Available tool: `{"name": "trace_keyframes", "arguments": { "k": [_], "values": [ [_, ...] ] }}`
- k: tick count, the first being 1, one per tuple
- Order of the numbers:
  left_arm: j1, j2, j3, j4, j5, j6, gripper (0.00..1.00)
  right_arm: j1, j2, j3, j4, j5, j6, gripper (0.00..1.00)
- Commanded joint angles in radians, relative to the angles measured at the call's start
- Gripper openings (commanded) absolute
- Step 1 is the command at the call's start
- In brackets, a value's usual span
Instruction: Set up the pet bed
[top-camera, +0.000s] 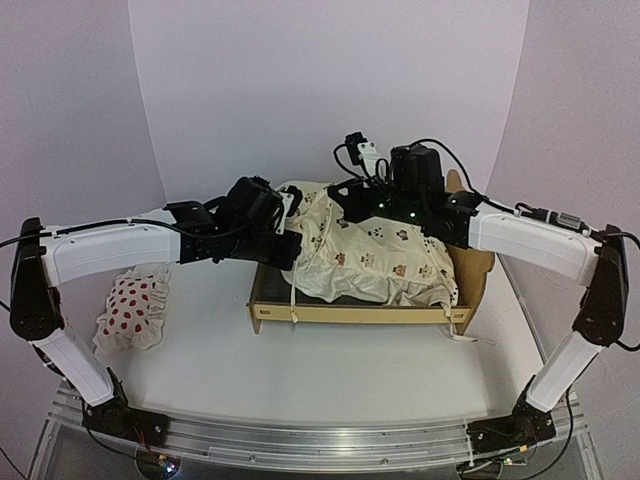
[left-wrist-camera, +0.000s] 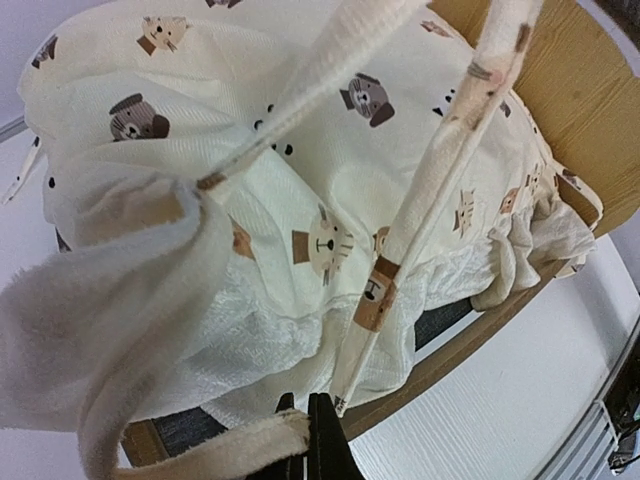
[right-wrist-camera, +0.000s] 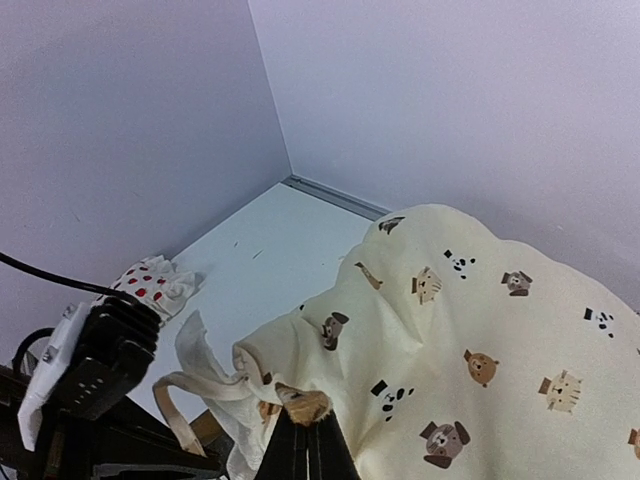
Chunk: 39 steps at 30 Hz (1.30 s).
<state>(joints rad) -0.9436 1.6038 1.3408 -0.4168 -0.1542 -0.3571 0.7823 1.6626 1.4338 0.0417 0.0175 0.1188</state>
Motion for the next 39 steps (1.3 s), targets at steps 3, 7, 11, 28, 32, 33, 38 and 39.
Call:
{"name": "trace_keyframes", "arguments": {
  "k": [3, 7, 11, 28, 32, 33, 38, 39],
  "values": [
    [-0.001, -0.022, 0.095, 0.054, -0.054, 0.043, 0.0, -0.035, -0.063, 0.019, 0.012, 0.057, -0.001, 0.0],
    [-0.001, -0.013, 0.12, 0.063, -0.064, 0.054, 0.0, -0.046, -0.064, 0.02, 0.011, 0.052, 0.008, 0.0],
    [-0.001, -0.005, 0.136, 0.062, -0.064, 0.06, 0.0, -0.052, -0.063, 0.019, 0.011, 0.048, 0.015, 0.0],
    [-0.001, -0.028, 0.049, 0.057, 0.005, 0.008, 0.0, -0.061, -0.052, 0.005, 0.008, 0.039, 0.046, 0.0],
    [-0.001, -0.026, 0.033, 0.047, 0.035, -0.008, 0.0, -0.061, -0.04, 0.005, 0.007, 0.028, 0.061, 0.0],
    [-0.001, -0.026, 0.028, 0.045, 0.04, -0.012, 0.0, -0.061, -0.036, 0.006, 0.007, 0.025, 0.064, 0.0],
    [-0.001, -0.014, 0.009, 0.041, 0.053, -0.025, 0.0, -0.062, -0.01, 0.02, 0.005, 0.004, 0.085, 0.0],
    [-0.001, -0.011, 0.006, 0.039, 0.054, -0.028, 0.0, -0.061, -0.003, 0.023, 0.005, 0.0, 0.09, 0.0]
  ]
}}
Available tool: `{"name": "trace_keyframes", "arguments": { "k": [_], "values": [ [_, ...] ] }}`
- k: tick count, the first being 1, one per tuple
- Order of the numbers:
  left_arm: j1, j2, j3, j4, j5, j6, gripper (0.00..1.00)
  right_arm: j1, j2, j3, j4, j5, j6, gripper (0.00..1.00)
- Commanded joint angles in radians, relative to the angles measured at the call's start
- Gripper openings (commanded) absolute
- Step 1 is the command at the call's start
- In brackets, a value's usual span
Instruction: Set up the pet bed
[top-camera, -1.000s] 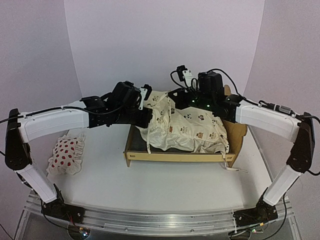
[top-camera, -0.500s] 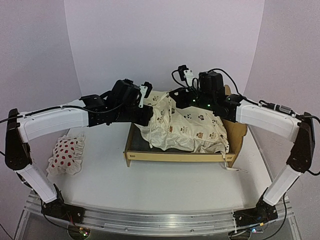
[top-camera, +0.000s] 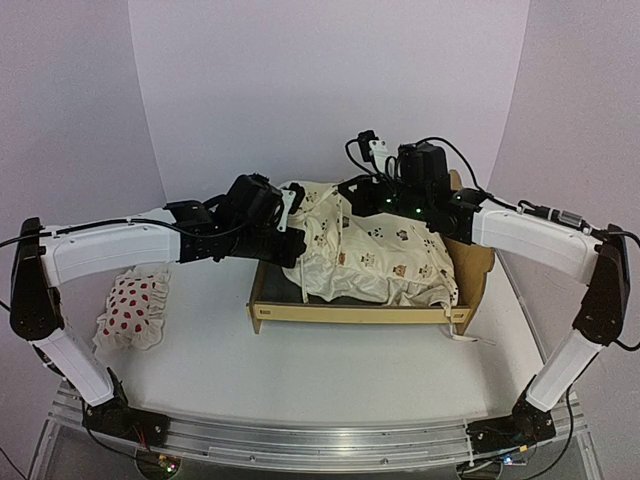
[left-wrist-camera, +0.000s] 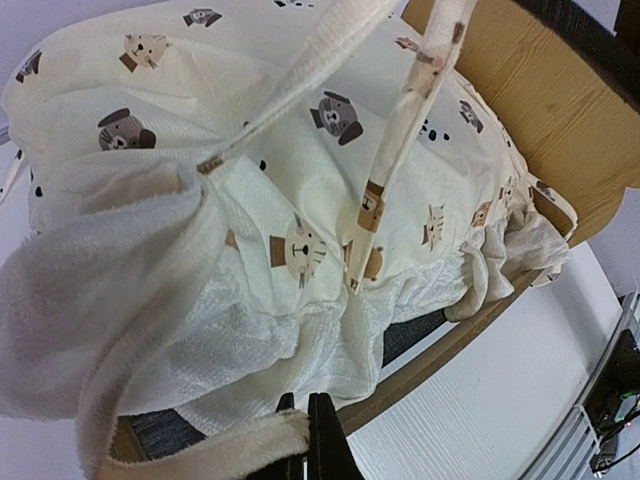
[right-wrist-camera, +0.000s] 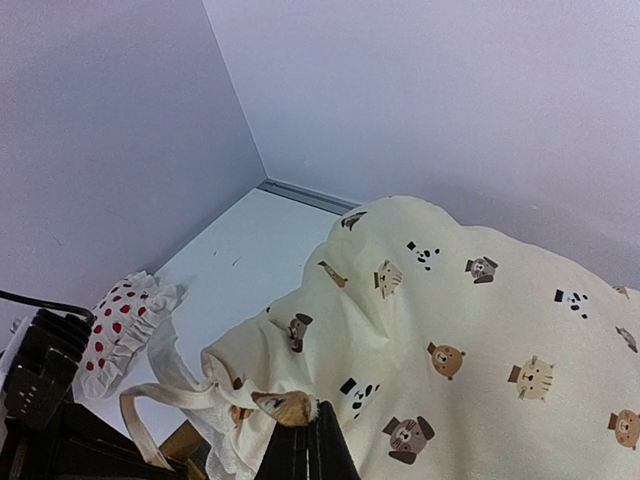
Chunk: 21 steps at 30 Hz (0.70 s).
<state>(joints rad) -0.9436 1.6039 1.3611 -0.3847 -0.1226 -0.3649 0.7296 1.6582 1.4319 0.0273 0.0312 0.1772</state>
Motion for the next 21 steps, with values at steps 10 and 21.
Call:
{"name": "trace_keyframes", "arguments": {
  "k": [10, 21],
  "values": [
    [-0.002, -0.013, -0.101, 0.028, -0.054, -0.045, 0.0, -0.009, 0.064, 0.048, 0.017, -0.067, 0.068, 0.0],
    [-0.001, -0.018, -0.197, 0.048, -0.074, -0.079, 0.08, -0.008, 0.12, 0.042, 0.018, -0.14, 0.113, 0.0]
  ]
}}
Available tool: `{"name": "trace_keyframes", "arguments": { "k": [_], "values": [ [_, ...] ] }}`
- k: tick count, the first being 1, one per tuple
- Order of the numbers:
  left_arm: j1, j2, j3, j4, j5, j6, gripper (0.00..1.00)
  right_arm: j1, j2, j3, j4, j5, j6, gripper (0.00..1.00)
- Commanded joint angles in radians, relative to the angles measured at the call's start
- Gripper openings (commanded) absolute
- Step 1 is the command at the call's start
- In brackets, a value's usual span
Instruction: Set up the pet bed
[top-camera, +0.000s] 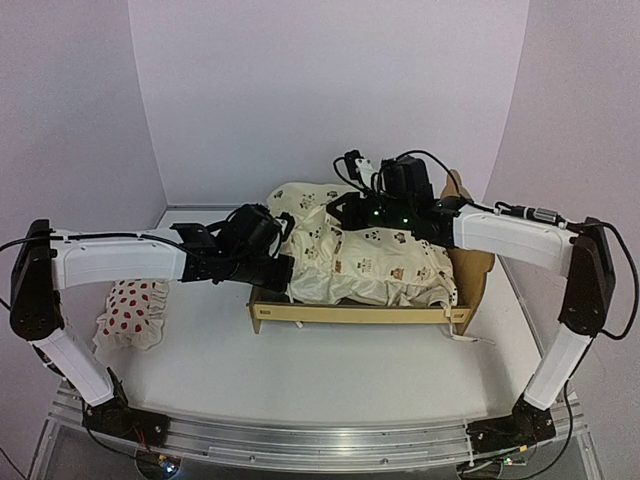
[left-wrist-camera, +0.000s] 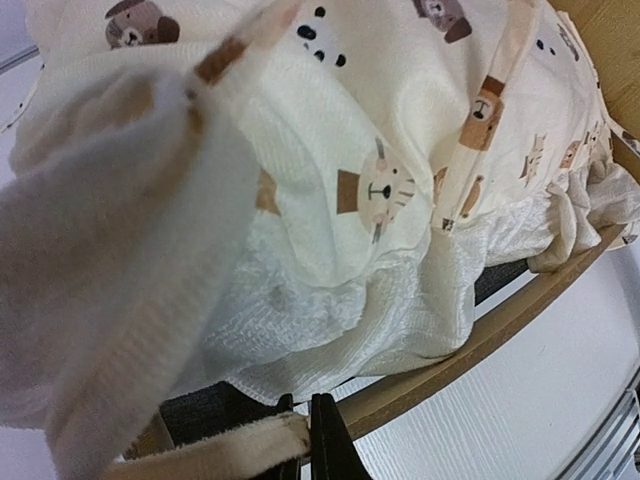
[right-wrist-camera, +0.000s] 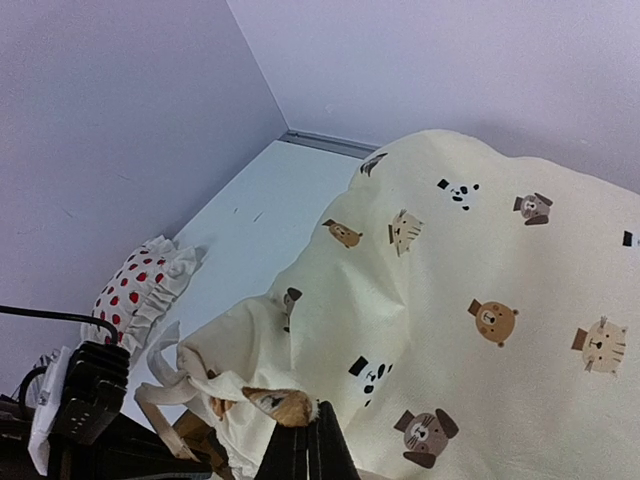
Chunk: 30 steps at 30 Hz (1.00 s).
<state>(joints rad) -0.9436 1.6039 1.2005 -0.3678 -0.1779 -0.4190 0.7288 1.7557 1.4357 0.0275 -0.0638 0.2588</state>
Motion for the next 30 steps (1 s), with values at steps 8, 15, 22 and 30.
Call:
{"name": "trace_keyframes", "arguments": {
  "k": [8, 15, 22, 30],
  "values": [
    [-0.024, -0.147, -0.135, 0.014, 0.001, -0.057, 0.59, 0.035, 0.078, 0.016, 0.016, -0.135, 0.027, 0.0],
    [-0.103, -0.259, -0.183, -0.116, -0.054, -0.121, 0.82, 0.095, 0.107, 0.026, -0.093, -0.17, -0.016, 0.0],
    [-0.143, -0.293, -0.23, -0.159, -0.084, -0.192, 0.75, 0.175, 0.116, 0.059, -0.201, -0.137, -0.065, 0.0],
    [-0.159, -0.314, -0.219, -0.153, -0.161, -0.198, 0.71, 0.233, 0.109, 0.148, -0.4, -0.075, -0.034, 0.0]
  ]
}}
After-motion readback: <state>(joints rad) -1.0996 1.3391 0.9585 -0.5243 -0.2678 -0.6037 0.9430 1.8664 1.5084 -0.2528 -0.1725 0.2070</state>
